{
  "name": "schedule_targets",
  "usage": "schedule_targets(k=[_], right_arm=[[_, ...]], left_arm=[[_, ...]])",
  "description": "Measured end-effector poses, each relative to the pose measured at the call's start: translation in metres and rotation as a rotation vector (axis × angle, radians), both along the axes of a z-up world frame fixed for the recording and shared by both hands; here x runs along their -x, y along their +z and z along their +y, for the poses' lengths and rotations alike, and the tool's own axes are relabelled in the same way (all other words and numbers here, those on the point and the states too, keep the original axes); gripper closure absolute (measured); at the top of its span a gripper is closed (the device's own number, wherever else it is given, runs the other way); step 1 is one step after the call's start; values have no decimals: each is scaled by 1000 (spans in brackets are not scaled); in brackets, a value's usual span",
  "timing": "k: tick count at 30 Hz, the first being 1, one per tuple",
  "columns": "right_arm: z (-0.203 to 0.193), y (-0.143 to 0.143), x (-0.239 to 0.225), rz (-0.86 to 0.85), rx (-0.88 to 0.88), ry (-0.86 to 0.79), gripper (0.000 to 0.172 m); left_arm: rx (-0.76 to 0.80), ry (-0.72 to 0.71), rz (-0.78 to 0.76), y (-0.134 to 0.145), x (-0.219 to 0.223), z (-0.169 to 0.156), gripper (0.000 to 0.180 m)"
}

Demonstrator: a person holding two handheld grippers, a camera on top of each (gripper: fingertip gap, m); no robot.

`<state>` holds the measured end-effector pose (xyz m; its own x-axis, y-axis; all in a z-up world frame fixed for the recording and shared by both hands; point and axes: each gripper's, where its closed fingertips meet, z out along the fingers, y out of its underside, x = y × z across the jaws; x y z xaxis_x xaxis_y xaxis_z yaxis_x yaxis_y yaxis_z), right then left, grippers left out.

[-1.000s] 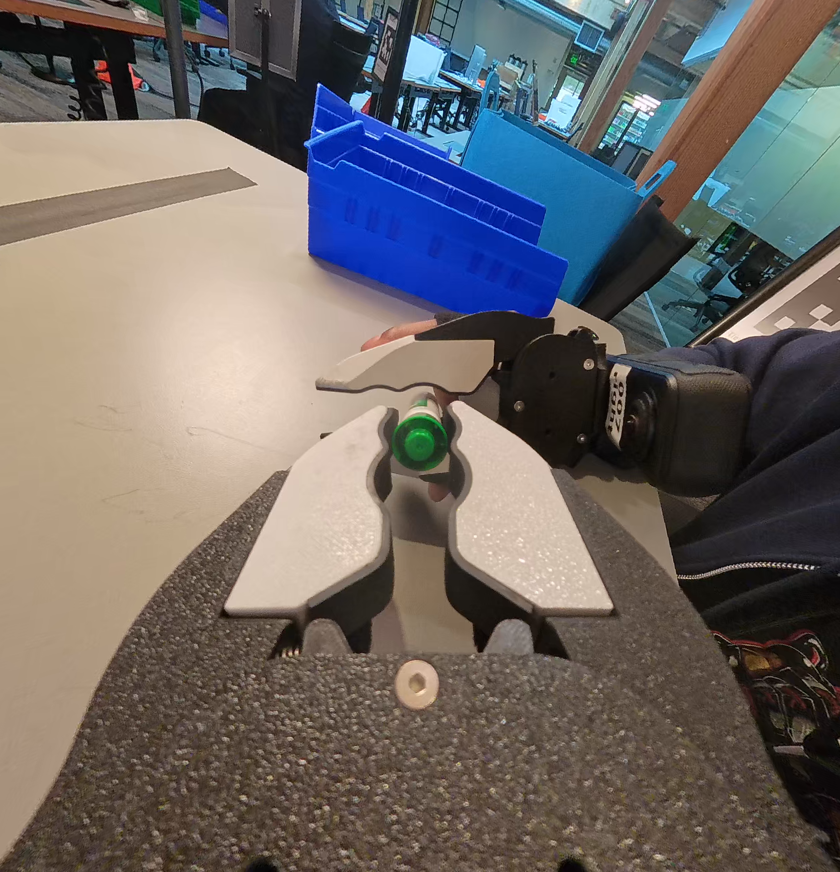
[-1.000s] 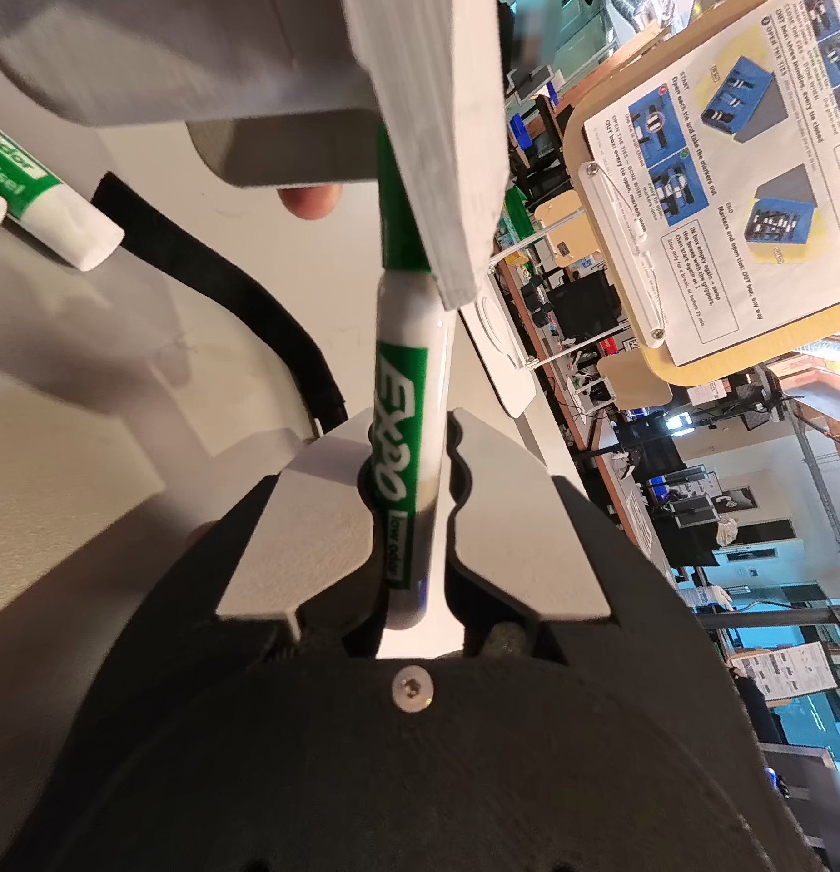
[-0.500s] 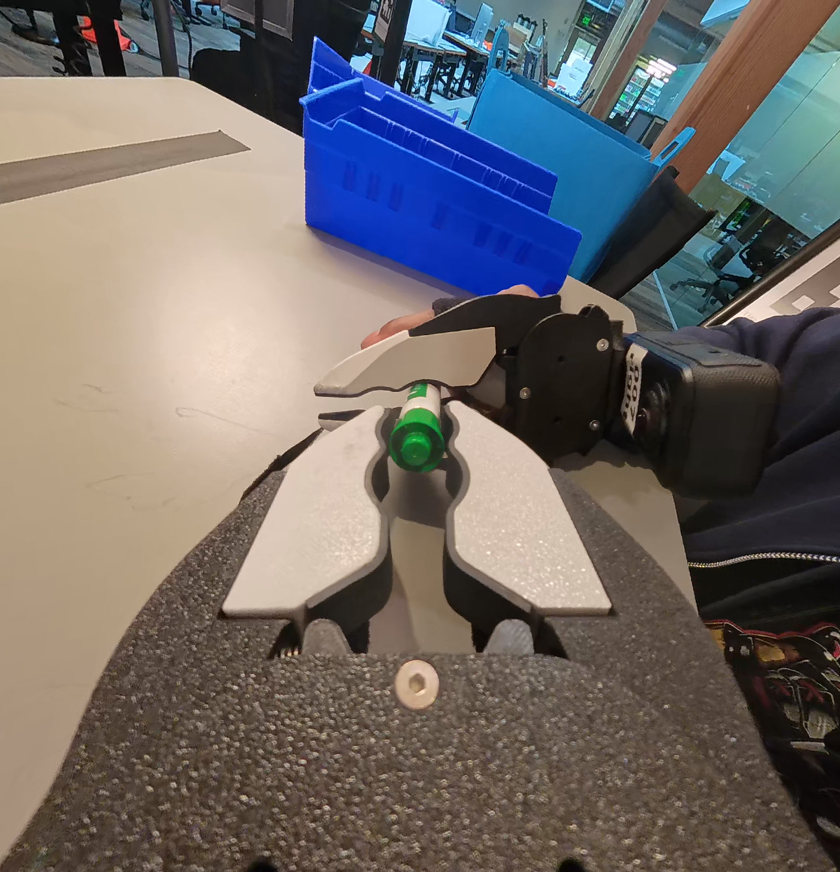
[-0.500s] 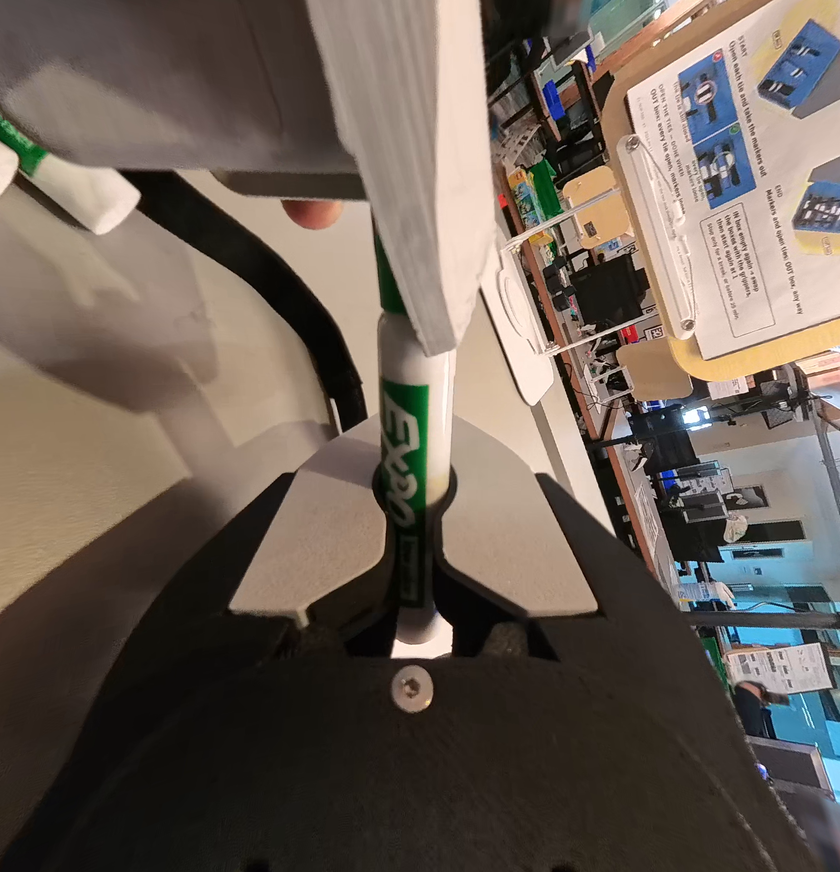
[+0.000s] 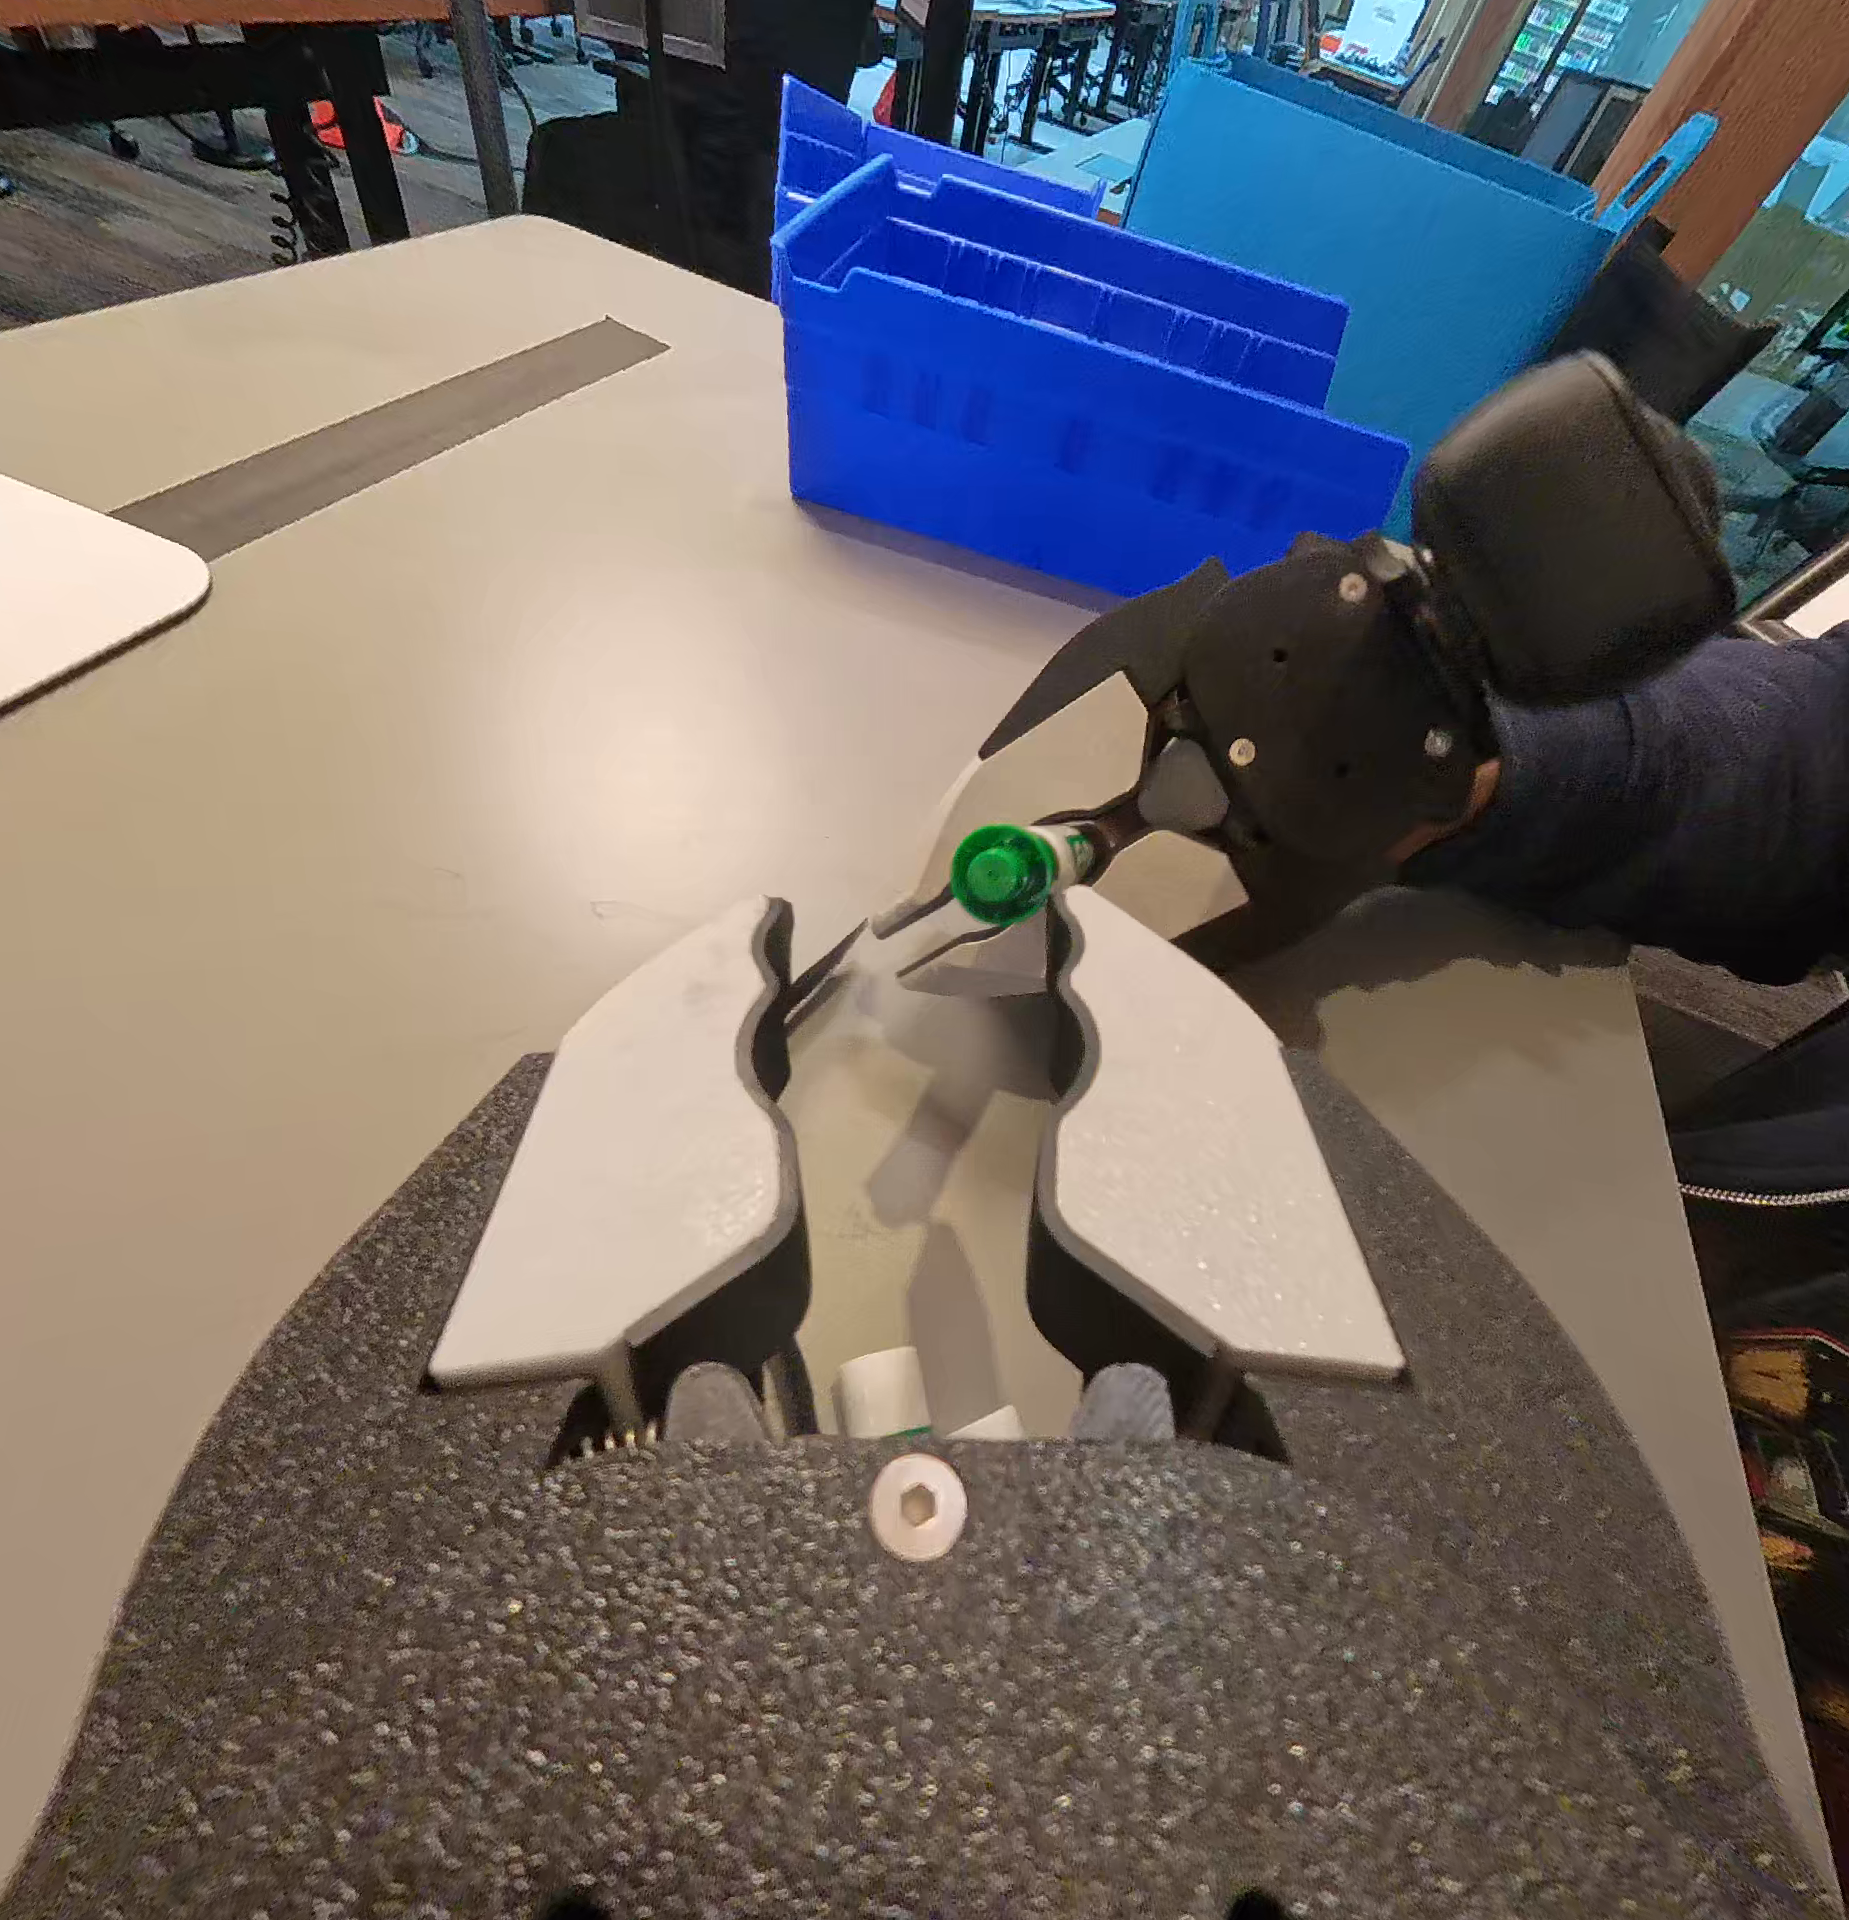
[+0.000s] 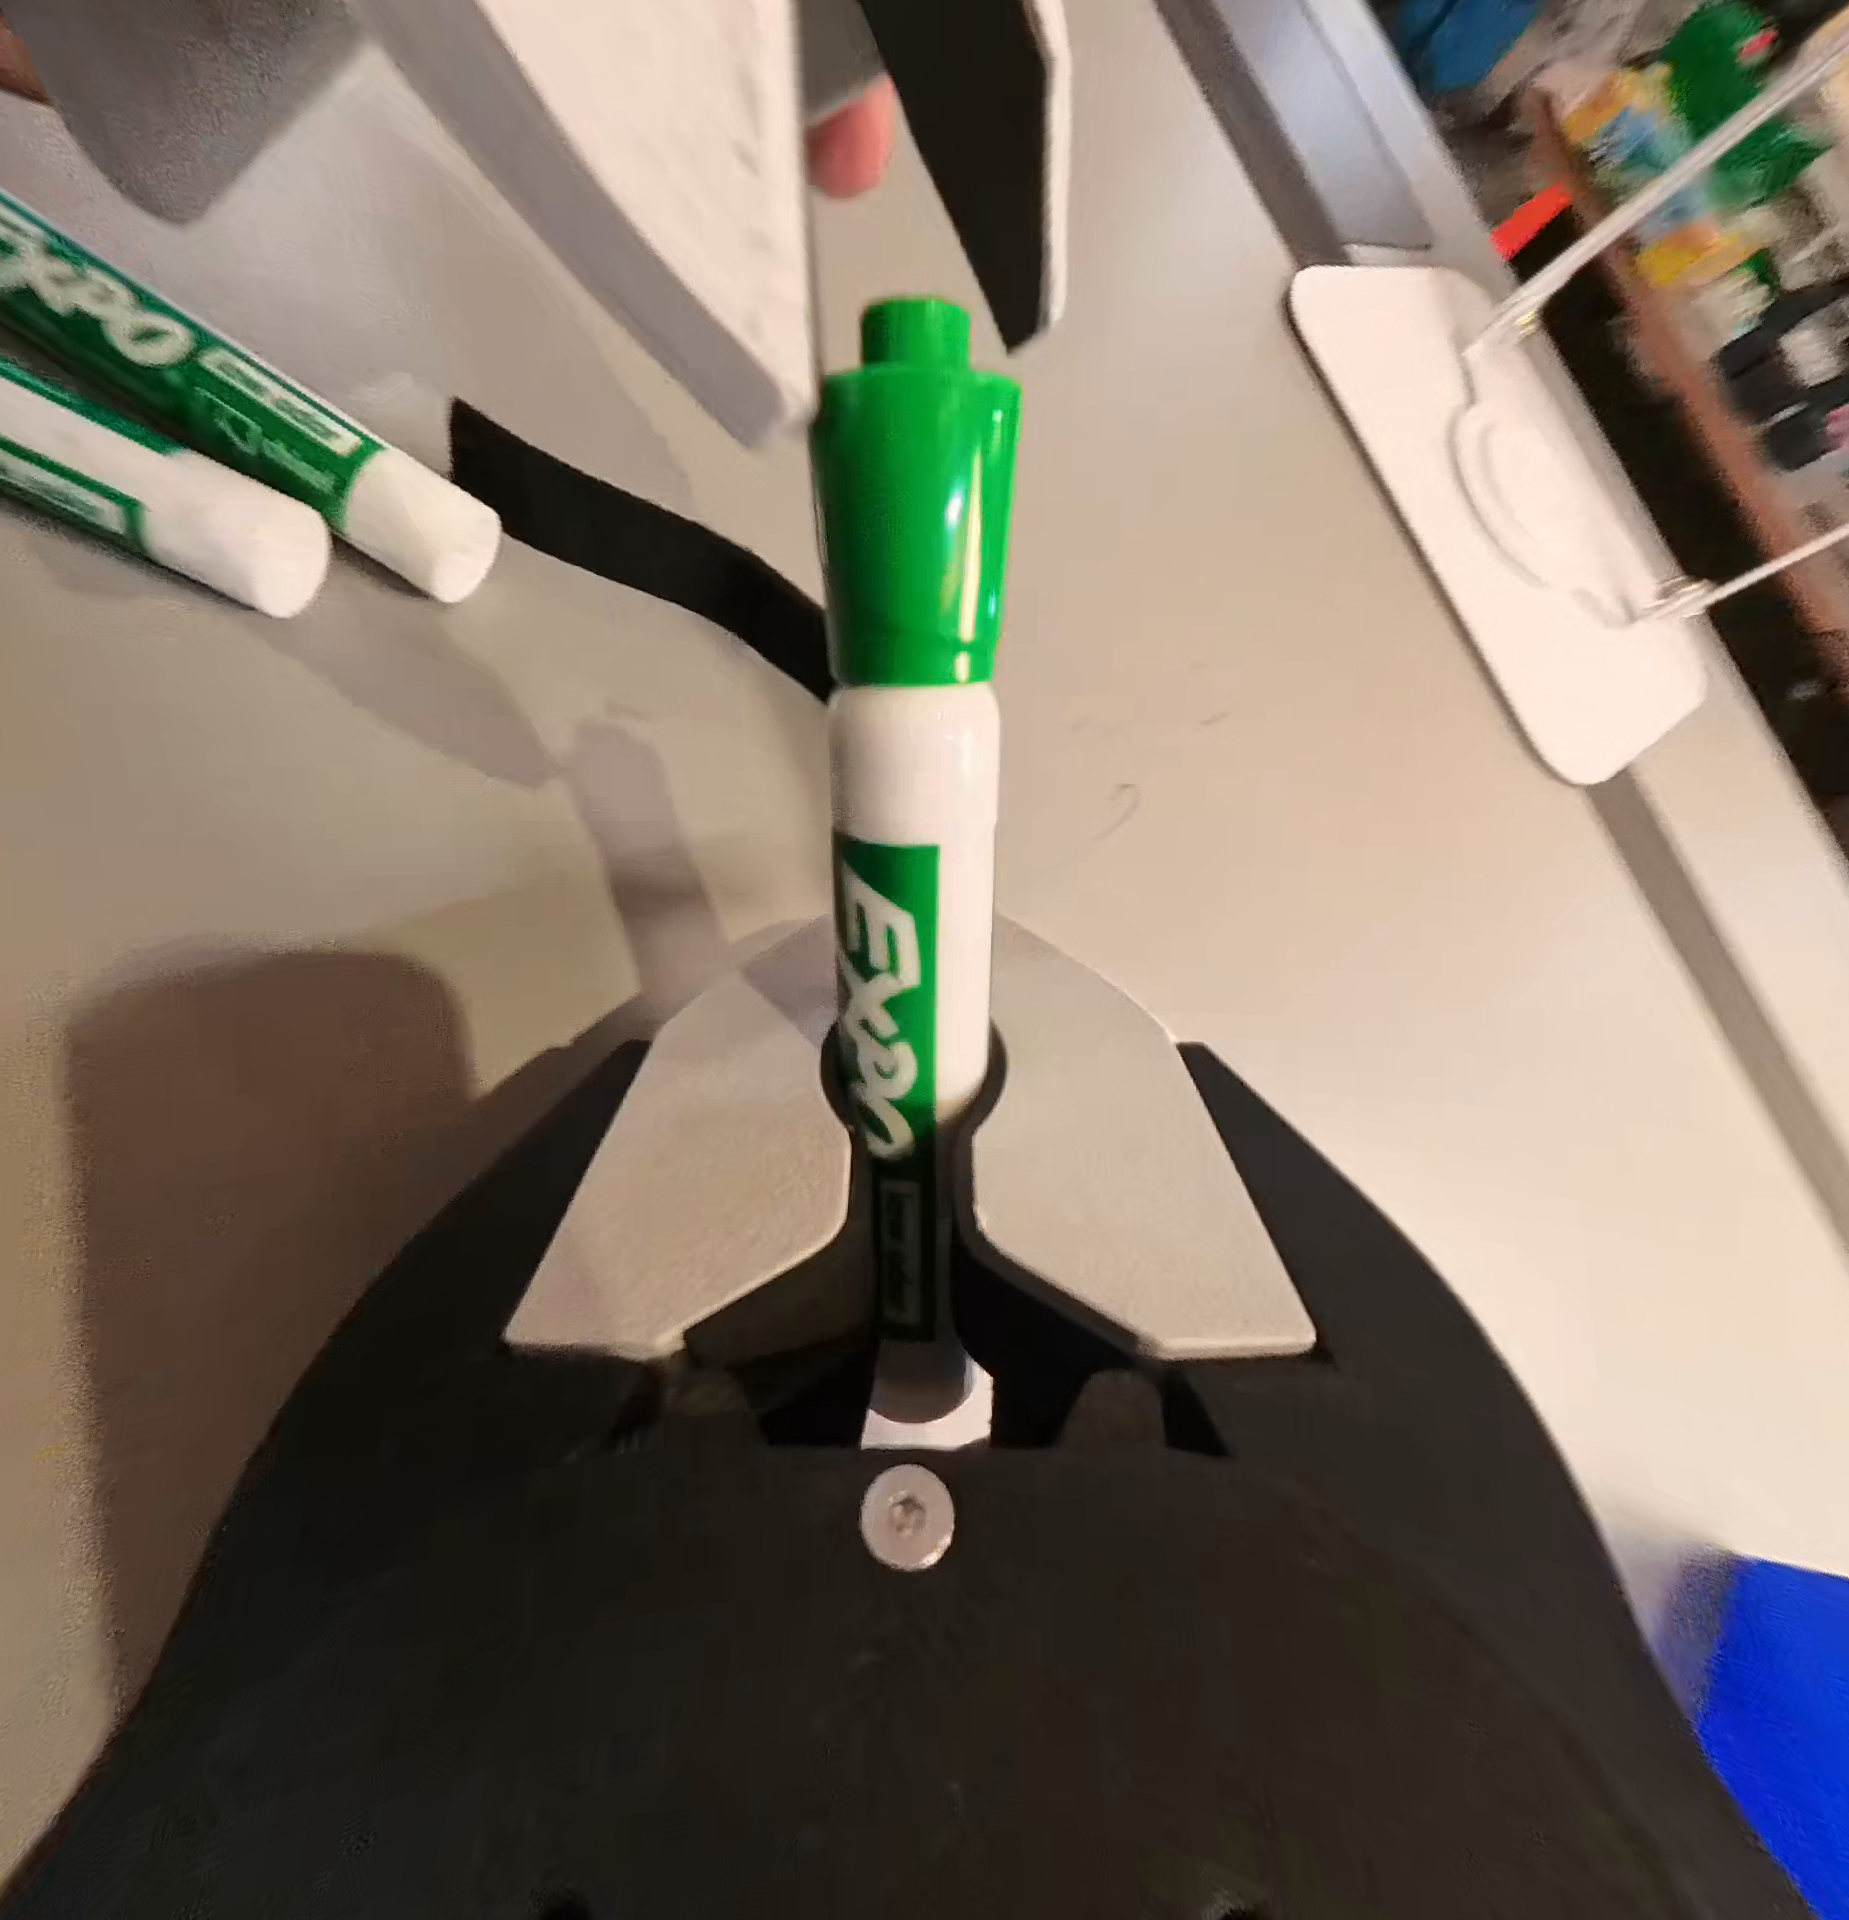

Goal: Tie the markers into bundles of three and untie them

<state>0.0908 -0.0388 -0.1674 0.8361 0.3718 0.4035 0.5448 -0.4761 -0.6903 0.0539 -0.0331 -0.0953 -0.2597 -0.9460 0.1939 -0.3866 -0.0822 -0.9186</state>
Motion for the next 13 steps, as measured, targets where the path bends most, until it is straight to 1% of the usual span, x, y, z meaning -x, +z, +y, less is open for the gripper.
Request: schedule_targets(k=[1, 4, 7, 9, 11, 13], right_arm=[[-2, -1, 2, 46, 25, 16, 162], [-11, -7, 7, 138, 114, 65, 162], [-20, -12, 13, 150, 173, 115, 162], [-22, -10, 16, 154, 178, 127, 162], [-21, -5, 17, 173, 156, 125, 162], [-20, -1, 16, 203, 134, 119, 161]], left_arm=[[1, -5, 2, 1, 1, 2, 132], [-9, -29, 0, 0, 2, 1, 132], [-47, -84, 5, -6, 2, -13, 134], [-110, -134, 42, -14, 5, -22, 134], [-187, -169, 96, -23, 10, -24, 134], [-235, -252, 197, -33, 25, -26, 134]])
